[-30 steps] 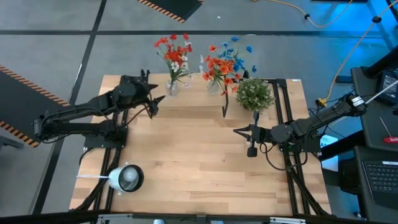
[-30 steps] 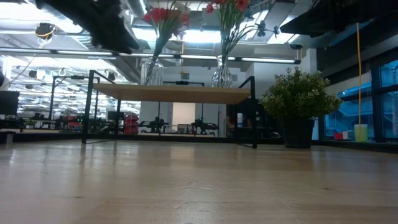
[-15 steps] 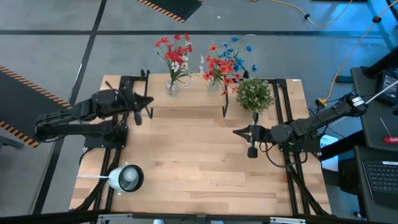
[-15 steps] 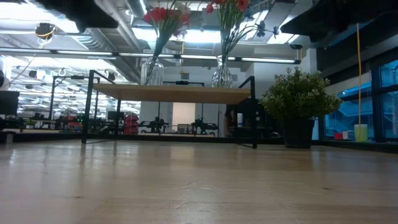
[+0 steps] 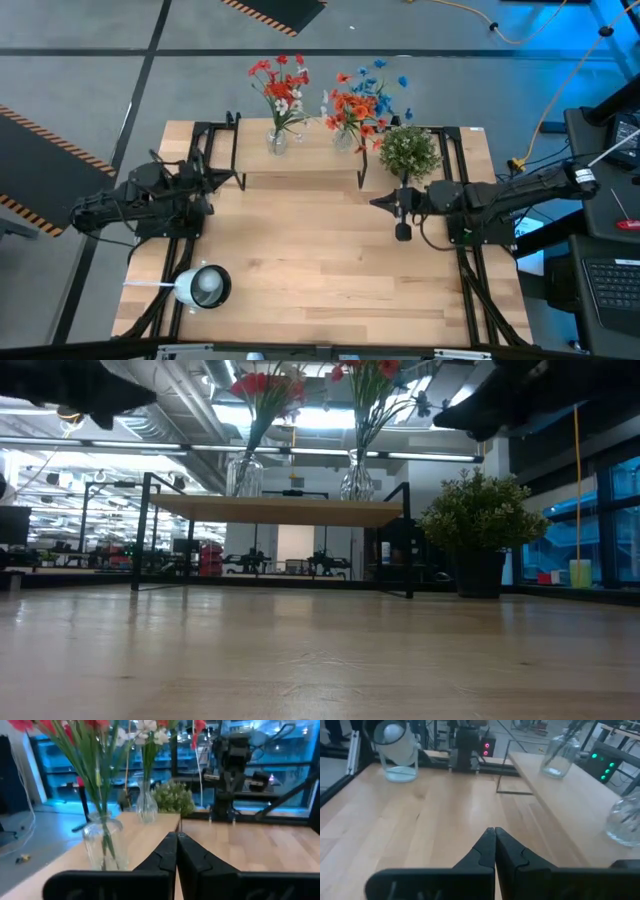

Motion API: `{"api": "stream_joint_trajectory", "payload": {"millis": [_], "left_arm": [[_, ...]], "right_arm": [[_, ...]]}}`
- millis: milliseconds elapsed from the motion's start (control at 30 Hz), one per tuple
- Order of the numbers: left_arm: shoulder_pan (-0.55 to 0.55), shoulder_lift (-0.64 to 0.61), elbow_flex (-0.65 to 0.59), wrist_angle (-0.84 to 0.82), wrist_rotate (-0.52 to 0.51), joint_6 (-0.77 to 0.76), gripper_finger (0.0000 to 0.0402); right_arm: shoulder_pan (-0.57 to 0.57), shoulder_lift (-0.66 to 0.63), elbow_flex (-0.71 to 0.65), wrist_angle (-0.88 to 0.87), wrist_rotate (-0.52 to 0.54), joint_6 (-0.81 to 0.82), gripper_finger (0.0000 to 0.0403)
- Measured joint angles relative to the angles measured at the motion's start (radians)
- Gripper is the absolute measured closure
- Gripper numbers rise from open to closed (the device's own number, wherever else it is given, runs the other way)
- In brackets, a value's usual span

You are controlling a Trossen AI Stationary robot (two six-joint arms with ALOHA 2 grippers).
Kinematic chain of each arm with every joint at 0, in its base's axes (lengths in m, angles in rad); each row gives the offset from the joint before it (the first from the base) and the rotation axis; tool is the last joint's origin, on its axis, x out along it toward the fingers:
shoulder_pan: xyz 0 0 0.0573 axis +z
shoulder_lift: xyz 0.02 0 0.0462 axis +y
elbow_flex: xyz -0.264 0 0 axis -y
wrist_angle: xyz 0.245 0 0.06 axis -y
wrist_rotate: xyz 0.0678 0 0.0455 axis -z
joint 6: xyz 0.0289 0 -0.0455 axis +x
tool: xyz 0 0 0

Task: Pick and place flowers into a vace then onto a shelf
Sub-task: Return to Home Position

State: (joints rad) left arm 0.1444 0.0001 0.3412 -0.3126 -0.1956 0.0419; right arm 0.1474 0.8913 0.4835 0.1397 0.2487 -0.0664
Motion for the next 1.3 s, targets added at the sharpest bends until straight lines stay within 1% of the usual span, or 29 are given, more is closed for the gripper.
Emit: {"api": "stream_joint_trajectory", "payload": {"millis": [67, 100, 200, 267, 300, 367, 467, 633, 767, 833, 933, 1033, 1133, 1233, 1300], "left_arm": [[0.0, 0.001, -0.016, 0.014, -0.002, 0.004, 0.04], [0.0, 0.001, -0.022, -0.012, -0.008, 0.003, 0.0399], [0.0, 0.019, -0.048, 0.028, -0.018, 0.001, 0.04], [0.0, 0.009, -0.075, 0.01, -0.031, 0.001, 0.0401], [0.0, 0.005, -0.085, 0.036, -0.028, 0.002, 0.04], [0.0, 0.0, -0.111, 0.099, -0.011, 0.014, 0.0399], [0.0, 0.004, -0.147, 0.117, 0.034, 0.021, 0.04], [0.0, 0.0, -0.218, 0.183, 0.041, 0.017, 0.0399], [0.0, 0.0, -0.284, 0.259, 0.048, 0.01, 0.04], [0.0, 0.0, -0.309, 0.305, 0.061, 0.019, 0.04], [0.0, 0.002, -0.333, 0.352, 0.07, 0.023, 0.0399], [0.0, 0.003, -0.333, 0.351, 0.079, 0.021, 0.04], [0.0, 0.002, -0.333, 0.348, 0.091, 0.017, 0.0399], [0.0, 0.002, -0.333, 0.348, 0.09, 0.017, 0.04], [0.0, 0.002, -0.333, 0.348, 0.077, 0.022, 0.04]], "right_arm": [[-0.045, -0.011, 0.0, 0.003, -0.033, -0.007, 0.0401], [-0.068, -0.018, 0.0, 0.01, -0.055, -0.01, 0.0401], [-0.127, -0.042, 0.0, 0.025, -0.147, -0.025, 0.0402], [-0.159, -0.059, 0.0, 0.023, -0.185, -0.04, 0.0402], [-0.173, -0.068, 0.0, 0.019, -0.2, -0.046, 0.0402], [-0.202, -0.092, 0.0, 0.014, -0.227, -0.065, 0.0402], [-0.24, -0.135, 0.0, 0.011, -0.284, -0.082, 0.0402], [-0.296, -0.228, 0.0, -0.045, -0.37, -0.098, 0.0402], [-0.314, -0.318, -0.001, -0.134, -0.382, -0.078, 0.0402], [-0.314, -0.368, -0.027, -0.137, -0.382, -0.086, 0.0403], [-0.315, -0.472, -0.093, -0.12, -0.382, -0.099, 0.0403], [-0.315, -0.594, -0.176, -0.081, -0.382, -0.083, 0.0403], [-0.315, -0.693, -0.247, -0.084, -0.381, -0.065, 0.0403], [-0.315, -0.768, -0.315, -0.06, -0.381, -0.047, 0.0403], [-0.315, -0.798, -0.372, -0.013, -0.377, -0.047, 0.0403]]}}
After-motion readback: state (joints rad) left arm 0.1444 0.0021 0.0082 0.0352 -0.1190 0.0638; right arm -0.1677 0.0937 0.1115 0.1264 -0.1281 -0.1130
